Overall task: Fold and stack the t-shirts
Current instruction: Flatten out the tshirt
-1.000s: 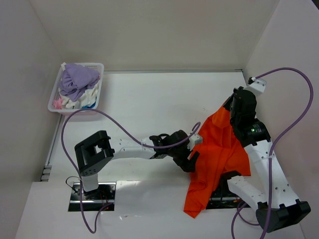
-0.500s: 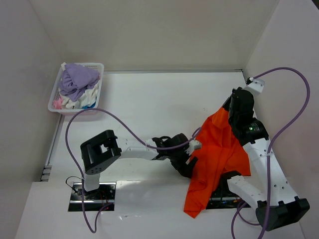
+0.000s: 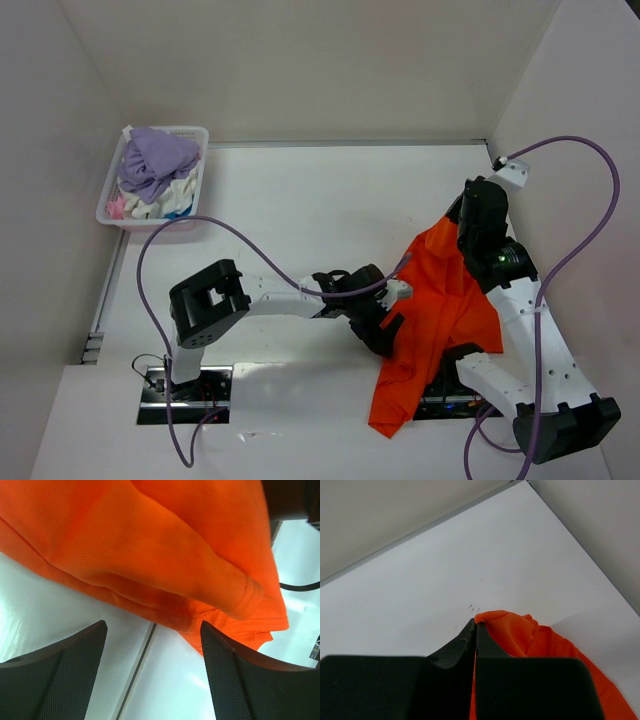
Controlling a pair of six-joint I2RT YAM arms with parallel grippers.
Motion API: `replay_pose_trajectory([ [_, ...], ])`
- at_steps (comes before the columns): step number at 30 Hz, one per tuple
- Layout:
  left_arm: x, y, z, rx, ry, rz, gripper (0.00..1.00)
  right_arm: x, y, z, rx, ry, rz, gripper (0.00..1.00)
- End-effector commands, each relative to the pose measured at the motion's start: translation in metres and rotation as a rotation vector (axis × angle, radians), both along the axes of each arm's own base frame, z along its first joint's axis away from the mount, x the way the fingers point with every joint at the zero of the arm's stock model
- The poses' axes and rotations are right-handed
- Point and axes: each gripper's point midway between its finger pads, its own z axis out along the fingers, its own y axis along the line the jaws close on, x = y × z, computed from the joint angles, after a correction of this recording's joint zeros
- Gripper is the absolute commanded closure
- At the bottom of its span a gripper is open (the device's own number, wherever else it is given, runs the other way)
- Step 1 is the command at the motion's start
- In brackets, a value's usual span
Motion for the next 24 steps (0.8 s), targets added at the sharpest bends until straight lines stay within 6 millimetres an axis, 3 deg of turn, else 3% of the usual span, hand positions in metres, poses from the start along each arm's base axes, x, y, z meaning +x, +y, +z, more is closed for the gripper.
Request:
replay_pose_trajectory([
  [1, -0.002, -0.006, -0.004, -0.003, 0.022, -0.021, 0.17, 0.004, -0.008, 0.019, -0.002, -0.081, -0.041, 0.99],
  [5, -0.005, -0.005, -0.011, 0.037, 0.025, -0.018, 0.21, 0.001, -0.012, 0.022, -0.005, -0.091, -0.060, 0.99],
  [18, -0.013, -0.017, -0.004, 0.025, 0.037, -0.063, 0.29, -0.001, -0.013, 0.021, -0.008, -0.091, -0.069, 0.99],
  [24, -0.006, -0.010, -0.010, 0.078, 0.010, -0.025, 0.36, -0.001, -0.013, 0.021, -0.008, -0.091, -0.069, 0.99],
])
